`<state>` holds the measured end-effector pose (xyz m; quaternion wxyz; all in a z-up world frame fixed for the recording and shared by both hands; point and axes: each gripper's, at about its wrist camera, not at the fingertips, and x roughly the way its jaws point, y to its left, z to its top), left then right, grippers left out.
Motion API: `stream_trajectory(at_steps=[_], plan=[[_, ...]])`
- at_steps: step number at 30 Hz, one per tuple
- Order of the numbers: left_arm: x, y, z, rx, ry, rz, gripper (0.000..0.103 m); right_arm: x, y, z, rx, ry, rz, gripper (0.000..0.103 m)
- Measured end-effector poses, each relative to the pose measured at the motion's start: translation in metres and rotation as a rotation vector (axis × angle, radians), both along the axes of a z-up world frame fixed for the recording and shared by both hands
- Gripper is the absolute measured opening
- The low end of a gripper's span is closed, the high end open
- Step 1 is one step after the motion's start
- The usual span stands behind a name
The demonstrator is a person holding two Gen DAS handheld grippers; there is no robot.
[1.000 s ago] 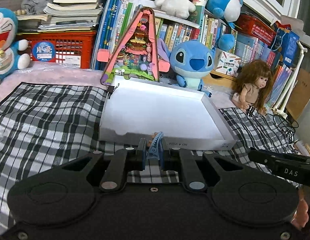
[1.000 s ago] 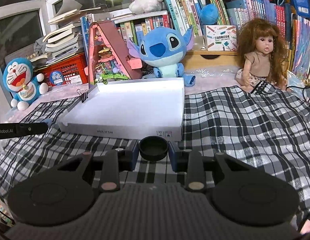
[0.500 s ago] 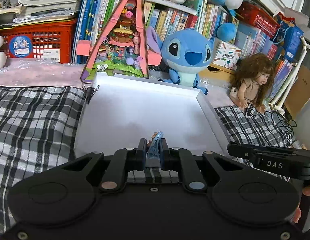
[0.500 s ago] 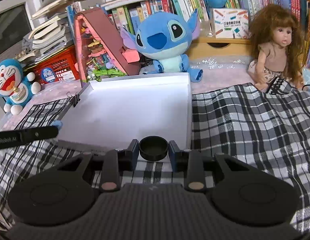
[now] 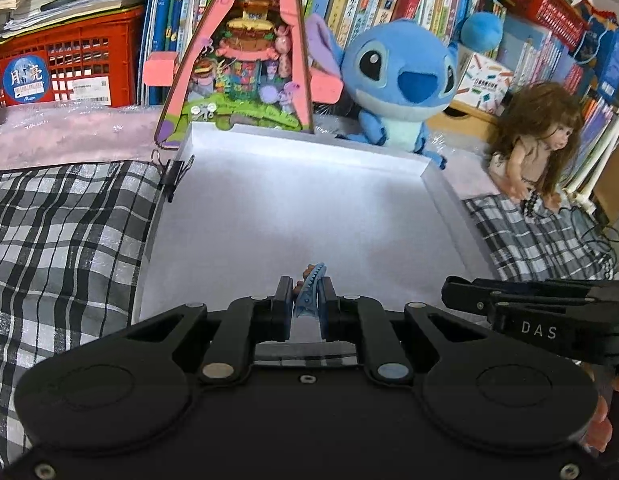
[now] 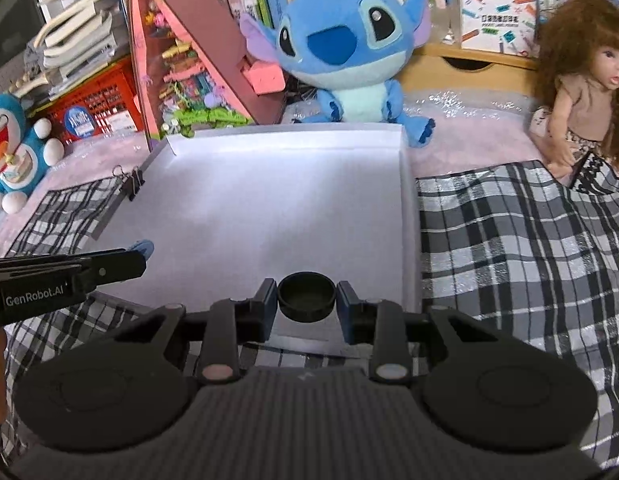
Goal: Organize rigid objects
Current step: 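Carry the blue clip and black cap over the white tray with both tools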
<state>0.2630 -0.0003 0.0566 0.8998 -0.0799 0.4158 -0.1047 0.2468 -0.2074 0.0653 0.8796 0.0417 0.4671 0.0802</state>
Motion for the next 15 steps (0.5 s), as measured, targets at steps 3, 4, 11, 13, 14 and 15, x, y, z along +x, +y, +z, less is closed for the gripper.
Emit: stream_trajectory(at_steps=[3, 4, 11, 13, 14, 15], plan=[[0.005, 0.001, -0.005, 0.013, 0.013, 0.002, 0.012, 0.007, 0.004, -0.007, -0.014, 0.017, 0.0, 0.037], [0.006, 0.002, -0.006, 0.017, 0.015, 0.004, 0.012, 0.008, 0.004, -0.008, -0.017, 0.022, -0.001, 0.038], [0.01, 0.002, -0.013, 0.069, 0.019, 0.0, 0.012, 0.015, 0.005, -0.017, -0.031, 0.044, -0.002, 0.038], [0.01, 0.001, -0.015, 0.081, 0.022, 0.003, 0.012, 0.015, 0.006, -0.018, -0.036, 0.047, 0.002, 0.037], [0.01, 0.001, -0.016, 0.084, 0.023, 0.004, 0.012, 0.015, 0.007, -0.019, -0.039, 0.048, 0.003, 0.037], [0.011, 0.001, -0.016, 0.086, 0.025, 0.004, 0.012, 0.015, 0.007, -0.019, -0.041, 0.05, 0.004, 0.038]])
